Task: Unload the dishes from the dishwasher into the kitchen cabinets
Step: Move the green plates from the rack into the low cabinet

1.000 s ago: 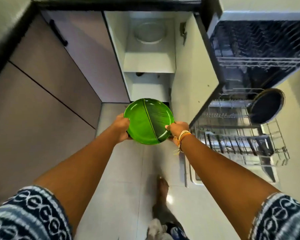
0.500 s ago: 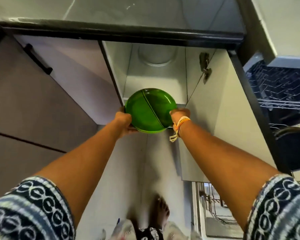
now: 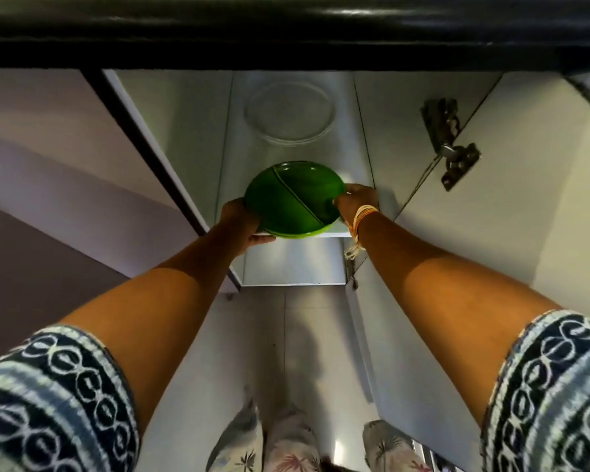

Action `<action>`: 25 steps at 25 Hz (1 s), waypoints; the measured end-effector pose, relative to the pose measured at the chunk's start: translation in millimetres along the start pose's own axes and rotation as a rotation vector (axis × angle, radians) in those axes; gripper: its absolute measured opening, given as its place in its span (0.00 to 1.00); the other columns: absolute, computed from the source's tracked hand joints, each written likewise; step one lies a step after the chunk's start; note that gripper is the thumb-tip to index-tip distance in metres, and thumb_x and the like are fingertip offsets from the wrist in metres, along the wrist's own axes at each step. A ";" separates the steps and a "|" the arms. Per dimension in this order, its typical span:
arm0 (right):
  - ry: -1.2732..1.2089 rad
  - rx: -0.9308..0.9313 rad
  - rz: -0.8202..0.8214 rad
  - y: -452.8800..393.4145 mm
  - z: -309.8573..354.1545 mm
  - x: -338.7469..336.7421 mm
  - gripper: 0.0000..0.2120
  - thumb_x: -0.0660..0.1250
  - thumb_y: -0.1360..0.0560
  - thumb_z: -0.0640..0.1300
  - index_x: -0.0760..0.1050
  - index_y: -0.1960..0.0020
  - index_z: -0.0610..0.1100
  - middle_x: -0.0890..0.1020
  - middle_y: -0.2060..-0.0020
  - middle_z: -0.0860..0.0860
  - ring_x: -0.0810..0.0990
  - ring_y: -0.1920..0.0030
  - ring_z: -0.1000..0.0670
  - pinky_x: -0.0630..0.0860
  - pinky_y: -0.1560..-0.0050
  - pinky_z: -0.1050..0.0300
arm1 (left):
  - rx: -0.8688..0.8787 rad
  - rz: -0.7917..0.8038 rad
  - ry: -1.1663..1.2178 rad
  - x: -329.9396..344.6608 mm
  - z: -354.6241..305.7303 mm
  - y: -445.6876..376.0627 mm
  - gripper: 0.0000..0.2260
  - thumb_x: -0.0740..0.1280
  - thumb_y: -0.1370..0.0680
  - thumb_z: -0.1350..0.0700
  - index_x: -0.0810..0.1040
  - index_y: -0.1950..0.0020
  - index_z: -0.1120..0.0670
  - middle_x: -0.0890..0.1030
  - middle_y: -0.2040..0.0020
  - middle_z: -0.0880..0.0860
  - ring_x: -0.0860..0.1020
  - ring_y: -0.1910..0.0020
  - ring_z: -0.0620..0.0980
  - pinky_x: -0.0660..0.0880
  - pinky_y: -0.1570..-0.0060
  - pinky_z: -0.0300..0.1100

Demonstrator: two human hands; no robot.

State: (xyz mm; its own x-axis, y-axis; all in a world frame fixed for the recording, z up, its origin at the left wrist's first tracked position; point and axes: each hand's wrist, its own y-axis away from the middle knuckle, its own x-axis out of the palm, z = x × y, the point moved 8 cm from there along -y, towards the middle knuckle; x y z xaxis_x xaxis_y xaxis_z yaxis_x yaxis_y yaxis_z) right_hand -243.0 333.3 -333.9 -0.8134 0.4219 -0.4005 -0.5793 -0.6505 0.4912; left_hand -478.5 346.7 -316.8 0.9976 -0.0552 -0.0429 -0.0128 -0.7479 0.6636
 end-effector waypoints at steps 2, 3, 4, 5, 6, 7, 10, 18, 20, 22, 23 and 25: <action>-0.018 -0.031 -0.022 -26.0 -3.6 10.4 0.20 0.69 0.34 0.37 0.81 0.43 0.46 0.84 0.49 0.44 0.83 0.49 0.40 0.80 0.45 0.46 | 0.022 0.003 0.039 5.3 -5.2 -22.2 0.15 0.60 0.20 0.64 0.72 0.33 0.57 0.74 0.34 0.60 0.77 0.41 0.65 0.79 0.72 0.48; -0.019 -0.043 -0.037 -27.1 -0.6 11.7 0.20 0.69 0.34 0.37 0.81 0.43 0.46 0.84 0.49 0.46 0.83 0.49 0.41 0.79 0.44 0.46 | 0.036 -0.012 0.053 6.3 -6.2 -32.8 0.15 0.61 0.20 0.65 0.73 0.34 0.56 0.74 0.33 0.60 0.76 0.40 0.65 0.79 0.73 0.48; -0.016 -0.061 -0.047 -27.1 3.7 12.9 0.20 0.70 0.34 0.37 0.81 0.43 0.46 0.84 0.48 0.47 0.82 0.48 0.43 0.79 0.43 0.48 | 0.050 -0.037 0.072 6.1 -6.0 -42.5 0.17 0.61 0.21 0.66 0.73 0.33 0.56 0.73 0.32 0.59 0.75 0.39 0.66 0.79 0.72 0.48; -0.014 -0.082 -0.054 -30.5 6.8 14.1 0.19 0.71 0.33 0.37 0.81 0.42 0.46 0.84 0.48 0.48 0.82 0.48 0.45 0.78 0.42 0.51 | 0.065 -0.055 0.089 6.5 -5.8 -51.6 0.18 0.61 0.21 0.67 0.73 0.33 0.55 0.72 0.32 0.58 0.74 0.38 0.66 0.79 0.69 0.48; -0.024 -0.095 -0.060 -33.5 8.0 15.7 0.18 0.72 0.32 0.37 0.81 0.42 0.46 0.84 0.48 0.49 0.82 0.48 0.47 0.78 0.42 0.54 | 0.084 -0.053 0.110 8.1 -5.3 -60.5 0.20 0.61 0.22 0.69 0.73 0.32 0.54 0.72 0.31 0.57 0.73 0.37 0.65 0.79 0.65 0.49; -0.050 -0.101 -0.056 -37.4 7.6 17.7 0.18 0.73 0.32 0.37 0.81 0.42 0.45 0.84 0.48 0.49 0.82 0.48 0.47 0.77 0.42 0.56 | 0.105 -0.036 0.124 10.9 -6.6 -66.5 0.22 0.62 0.23 0.69 0.73 0.32 0.54 0.71 0.30 0.57 0.73 0.36 0.65 0.79 0.60 0.50; -0.213 -0.094 -0.031 -42.4 3.7 24.9 0.16 0.74 0.32 0.39 0.82 0.44 0.43 0.85 0.51 0.47 0.83 0.49 0.46 0.78 0.43 0.55 | 0.156 -0.043 0.064 11.4 -8.9 -77.1 0.25 0.68 0.24 0.64 0.69 0.29 0.52 0.68 0.28 0.55 0.71 0.34 0.63 0.78 0.48 0.54; 0.040 -0.041 0.052 41.0 -16.9 27.7 0.22 0.66 0.24 0.44 0.71 0.31 0.43 0.76 0.35 0.46 0.73 0.35 0.44 0.66 0.34 0.55 | 0.072 -0.119 -0.581 18.7 26.4 -18.9 0.31 0.72 0.27 0.51 0.64 0.30 0.61 0.71 0.33 0.61 0.69 0.33 0.59 0.67 0.33 0.45; 0.182 -0.036 0.171 64.8 -19.5 33.4 0.25 0.64 0.23 0.44 0.65 0.28 0.43 0.72 0.31 0.45 0.69 0.31 0.42 0.64 0.32 0.53 | 0.040 -0.025 -0.573 31.4 27.9 12.3 0.29 0.70 0.24 0.55 0.62 0.27 0.60 0.68 0.29 0.59 0.69 0.32 0.59 0.68 0.33 0.49; 0.275 0.016 0.211 91.0 -19.8 23.9 0.25 0.63 0.23 0.43 0.64 0.28 0.42 0.71 0.31 0.44 0.69 0.31 0.40 0.65 0.33 0.51 | 0.121 -0.010 -0.689 33.9 21.8 50.0 0.26 0.66 0.22 0.60 0.61 0.26 0.60 0.67 0.29 0.60 0.68 0.31 0.59 0.70 0.35 0.48; 0.340 0.013 0.215 104.0 -17.5 16.6 0.25 0.63 0.23 0.43 0.63 0.28 0.41 0.71 0.31 0.43 0.69 0.31 0.40 0.65 0.33 0.51 | 0.183 -0.014 -0.745 31.8 17.7 67.8 0.25 0.65 0.22 0.62 0.61 0.27 0.59 0.67 0.29 0.59 0.69 0.31 0.60 0.70 0.36 0.48; 0.479 -0.043 0.224 131.0 -9.3 0.3 0.25 0.62 0.23 0.42 0.62 0.28 0.40 0.69 0.30 0.43 0.67 0.30 0.40 0.66 0.33 0.49 | 0.291 -0.015 -0.848 24.1 12.4 100.8 0.27 0.66 0.24 0.64 0.62 0.27 0.58 0.69 0.31 0.60 0.70 0.32 0.61 0.71 0.34 0.53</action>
State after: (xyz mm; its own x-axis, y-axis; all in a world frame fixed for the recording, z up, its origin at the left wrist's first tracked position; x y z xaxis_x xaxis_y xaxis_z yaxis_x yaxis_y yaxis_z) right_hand -318.7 242.3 -276.8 -0.7953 -0.0596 -0.6033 -0.3835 -0.7212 0.5769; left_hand -456.6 261.9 -260.2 0.6130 -0.4281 -0.6641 -0.1318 -0.8841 0.4482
